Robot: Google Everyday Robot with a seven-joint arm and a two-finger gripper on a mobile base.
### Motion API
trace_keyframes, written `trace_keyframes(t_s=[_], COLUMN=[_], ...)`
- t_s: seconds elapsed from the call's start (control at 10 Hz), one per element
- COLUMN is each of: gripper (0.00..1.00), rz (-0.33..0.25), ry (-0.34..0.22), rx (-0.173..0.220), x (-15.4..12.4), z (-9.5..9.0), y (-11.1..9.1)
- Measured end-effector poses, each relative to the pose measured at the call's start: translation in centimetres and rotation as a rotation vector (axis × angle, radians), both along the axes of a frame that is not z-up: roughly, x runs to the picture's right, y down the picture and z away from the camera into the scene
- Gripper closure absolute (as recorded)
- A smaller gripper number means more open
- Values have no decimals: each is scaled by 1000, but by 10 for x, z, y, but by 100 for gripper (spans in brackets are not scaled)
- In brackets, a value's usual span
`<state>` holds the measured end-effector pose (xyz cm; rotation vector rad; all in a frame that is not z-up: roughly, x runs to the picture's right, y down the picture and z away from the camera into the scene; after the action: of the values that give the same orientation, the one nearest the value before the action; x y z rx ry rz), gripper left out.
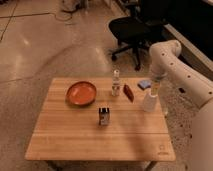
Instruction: Place the ceramic cup over the eraser
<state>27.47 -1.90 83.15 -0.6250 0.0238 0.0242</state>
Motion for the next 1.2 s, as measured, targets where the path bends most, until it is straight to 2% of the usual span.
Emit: trace_keyframes(t_s=[0.2, 0.6, 0.9, 1.2], gripper=[38, 38, 38, 38], rz=[15, 51, 91, 126], ry=[7, 27, 24, 0], rx=[-37, -121, -134, -115], x=[8, 28, 32, 22], z=[13, 27, 35, 38], y=[9, 38, 41, 36])
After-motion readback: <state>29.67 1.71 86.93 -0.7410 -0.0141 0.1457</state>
